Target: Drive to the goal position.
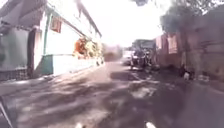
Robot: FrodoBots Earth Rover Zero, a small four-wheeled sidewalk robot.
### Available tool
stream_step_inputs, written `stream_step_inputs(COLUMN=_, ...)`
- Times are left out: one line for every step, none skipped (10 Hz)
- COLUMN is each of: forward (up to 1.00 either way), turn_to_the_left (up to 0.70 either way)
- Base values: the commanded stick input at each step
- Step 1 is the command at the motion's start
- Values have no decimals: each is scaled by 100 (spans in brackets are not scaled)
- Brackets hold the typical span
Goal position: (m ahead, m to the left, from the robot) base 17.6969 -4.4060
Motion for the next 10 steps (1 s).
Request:
stream_step_inputs(forward=70, turn_to_the_left=0)
stream_step_inputs(forward=70, turn_to_the_left=0)
stream_step_inputs(forward=70, turn_to_the_left=0)
stream_step_inputs(forward=70, turn_to_the_left=0)
stream_step_inputs(forward=70, turn_to_the_left=0)
stream_step_inputs(forward=70, turn_to_the_left=0)
stream_step_inputs(forward=70, turn_to_the_left=0)
stream_step_inputs(forward=70, turn_to_the_left=0)
stream_step_inputs(forward=70, turn_to_the_left=0)
stream_step_inputs(forward=70, turn_to_the_left=-7)
